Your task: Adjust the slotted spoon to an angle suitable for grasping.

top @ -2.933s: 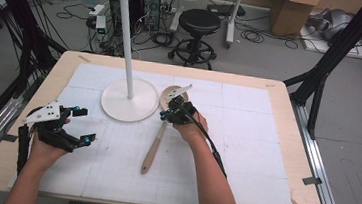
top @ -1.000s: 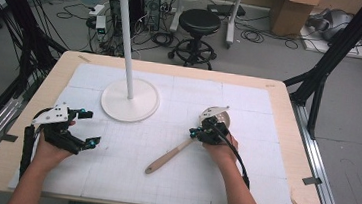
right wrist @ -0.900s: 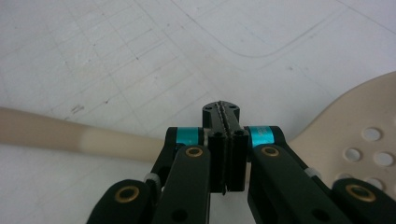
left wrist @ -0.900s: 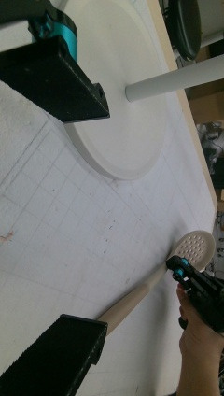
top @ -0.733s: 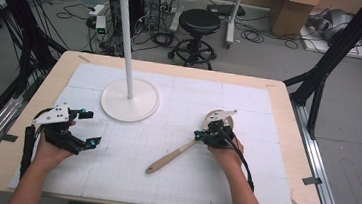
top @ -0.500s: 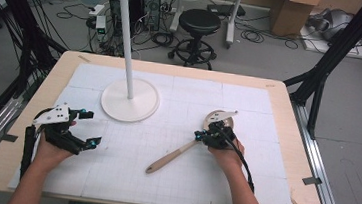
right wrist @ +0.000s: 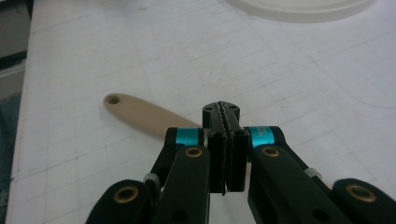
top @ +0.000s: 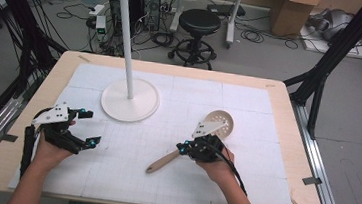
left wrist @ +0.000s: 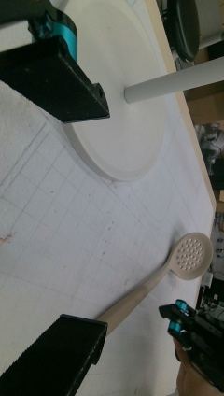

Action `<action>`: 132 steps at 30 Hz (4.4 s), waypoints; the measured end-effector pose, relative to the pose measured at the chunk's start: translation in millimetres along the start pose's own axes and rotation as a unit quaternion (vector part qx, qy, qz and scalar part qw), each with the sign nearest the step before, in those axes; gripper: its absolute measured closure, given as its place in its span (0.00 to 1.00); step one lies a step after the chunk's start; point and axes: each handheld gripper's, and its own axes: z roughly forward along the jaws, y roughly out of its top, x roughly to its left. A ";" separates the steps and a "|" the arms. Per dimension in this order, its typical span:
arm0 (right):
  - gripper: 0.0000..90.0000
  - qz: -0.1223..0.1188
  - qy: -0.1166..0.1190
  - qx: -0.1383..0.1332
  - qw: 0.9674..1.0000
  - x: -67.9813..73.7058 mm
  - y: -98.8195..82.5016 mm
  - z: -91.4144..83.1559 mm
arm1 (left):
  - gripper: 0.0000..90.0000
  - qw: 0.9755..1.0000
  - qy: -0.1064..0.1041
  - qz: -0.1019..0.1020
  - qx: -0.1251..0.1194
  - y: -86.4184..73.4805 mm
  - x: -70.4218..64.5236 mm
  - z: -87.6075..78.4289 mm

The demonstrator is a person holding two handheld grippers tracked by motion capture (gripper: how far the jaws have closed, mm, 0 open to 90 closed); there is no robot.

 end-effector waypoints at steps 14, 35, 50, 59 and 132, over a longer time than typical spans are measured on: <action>1.00 -0.030 0.047 0.044 0.997 23.6 -3.6 37.7 | 0.02 1.000 0.001 0.003 0.001 0.1 0.8 -0.8; 1.00 -0.004 0.003 0.039 0.999 3.9 11.4 62.7 | 0.02 1.000 0.000 0.002 0.002 0.0 1.1 -0.1; 0.99 0.094 -0.133 -0.005 0.987 -46.2 -1.4 13.0 | 0.02 1.000 0.000 0.002 -0.001 0.2 1.4 -0.9; 0.99 0.103 -0.163 0.025 0.981 -52.4 -7.3 17.4 | 0.02 1.000 0.000 0.001 0.001 0.0 0.7 -0.1; 0.99 0.053 -0.097 0.036 0.993 -7.9 1.5 50.3 | 0.02 1.000 -0.002 0.003 0.002 -0.4 1.4 1.0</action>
